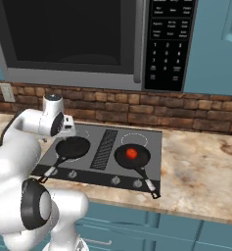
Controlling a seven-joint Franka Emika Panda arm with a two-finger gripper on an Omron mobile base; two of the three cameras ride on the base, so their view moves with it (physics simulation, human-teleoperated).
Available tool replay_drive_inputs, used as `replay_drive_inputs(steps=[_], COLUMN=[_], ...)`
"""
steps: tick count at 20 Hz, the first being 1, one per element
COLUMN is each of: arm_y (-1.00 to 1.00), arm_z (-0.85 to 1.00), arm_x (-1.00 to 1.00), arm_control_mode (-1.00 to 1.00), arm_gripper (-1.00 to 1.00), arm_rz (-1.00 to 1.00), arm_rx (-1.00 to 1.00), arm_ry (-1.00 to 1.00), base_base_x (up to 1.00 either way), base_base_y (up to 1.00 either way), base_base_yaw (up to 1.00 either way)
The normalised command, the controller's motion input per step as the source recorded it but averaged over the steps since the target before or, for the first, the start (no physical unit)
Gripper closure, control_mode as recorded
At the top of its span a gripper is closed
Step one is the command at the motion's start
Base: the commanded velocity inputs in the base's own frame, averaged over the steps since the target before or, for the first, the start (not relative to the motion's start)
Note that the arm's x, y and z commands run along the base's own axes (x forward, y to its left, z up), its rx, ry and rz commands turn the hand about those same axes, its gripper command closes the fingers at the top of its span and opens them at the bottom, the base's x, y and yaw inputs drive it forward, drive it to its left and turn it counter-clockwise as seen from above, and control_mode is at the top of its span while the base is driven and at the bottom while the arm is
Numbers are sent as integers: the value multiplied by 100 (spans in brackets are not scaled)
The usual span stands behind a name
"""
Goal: Place both pans onto different burners. Then place the tomato and the steak on different pans.
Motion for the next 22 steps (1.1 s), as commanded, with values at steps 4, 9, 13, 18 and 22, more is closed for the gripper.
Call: replay_drive_inputs(steps=[4,9,13,18,22], arm_y=[67,45,32,29,27], arm_z=[0,-3,-15,-25,-29], arm_x=[0,0,0,0,0], arm_control_mode=[-100,-100,-100,-100,-100], arm_gripper=[-100,-100,-100,-100,-100], arm_rz=[17,9,3,1,1], arm_rx=[-6,-2,-2,-3,-4], arm_ry=[0,0,0,0,0], base_base_x=[0,0,0,0,0], base_base_y=[0,0,0,0,0], base_base_yaw=[0,0,0,0,0])
